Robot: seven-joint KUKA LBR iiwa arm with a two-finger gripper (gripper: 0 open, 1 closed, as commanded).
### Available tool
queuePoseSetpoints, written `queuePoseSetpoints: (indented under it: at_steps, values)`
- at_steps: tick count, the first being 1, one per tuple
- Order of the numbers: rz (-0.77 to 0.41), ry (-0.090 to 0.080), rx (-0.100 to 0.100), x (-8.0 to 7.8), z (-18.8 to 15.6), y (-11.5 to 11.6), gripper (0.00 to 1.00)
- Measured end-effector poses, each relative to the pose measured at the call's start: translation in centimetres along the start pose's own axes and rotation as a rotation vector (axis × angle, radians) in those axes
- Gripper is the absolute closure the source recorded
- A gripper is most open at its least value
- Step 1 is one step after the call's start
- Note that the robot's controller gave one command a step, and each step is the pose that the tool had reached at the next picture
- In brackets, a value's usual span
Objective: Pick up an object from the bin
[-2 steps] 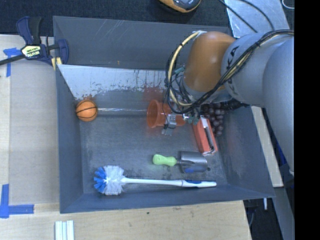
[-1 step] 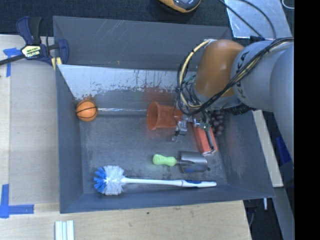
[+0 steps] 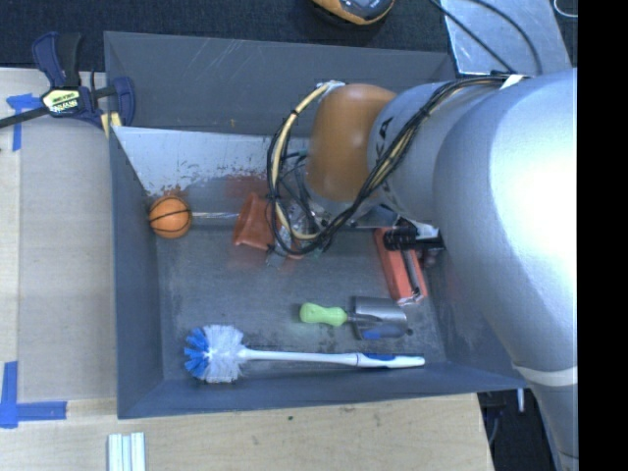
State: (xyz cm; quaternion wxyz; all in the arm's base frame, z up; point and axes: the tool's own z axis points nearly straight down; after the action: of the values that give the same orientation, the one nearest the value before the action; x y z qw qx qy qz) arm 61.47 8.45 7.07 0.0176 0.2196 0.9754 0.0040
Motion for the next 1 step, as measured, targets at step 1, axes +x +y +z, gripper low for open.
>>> queuePoseSetpoints:
  at_steps: [1]
  values:
    - [0.0,0.001,-0.002,0.17,0.01,0.28,1.0]
